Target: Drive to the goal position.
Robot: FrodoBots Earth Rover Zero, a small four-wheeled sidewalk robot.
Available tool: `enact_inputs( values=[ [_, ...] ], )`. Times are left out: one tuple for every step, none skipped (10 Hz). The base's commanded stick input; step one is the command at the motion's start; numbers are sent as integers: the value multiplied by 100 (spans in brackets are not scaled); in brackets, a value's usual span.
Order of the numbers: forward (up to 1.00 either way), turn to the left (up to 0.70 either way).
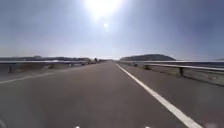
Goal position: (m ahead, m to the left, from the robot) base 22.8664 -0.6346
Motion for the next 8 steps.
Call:
enact_inputs(
  values=[
    [70, 0],
    [70, 0],
    [70, 0],
    [70, 0],
    [70, 0],
    [70, 0],
    [70, 0],
    [70, 0]
  ],
)
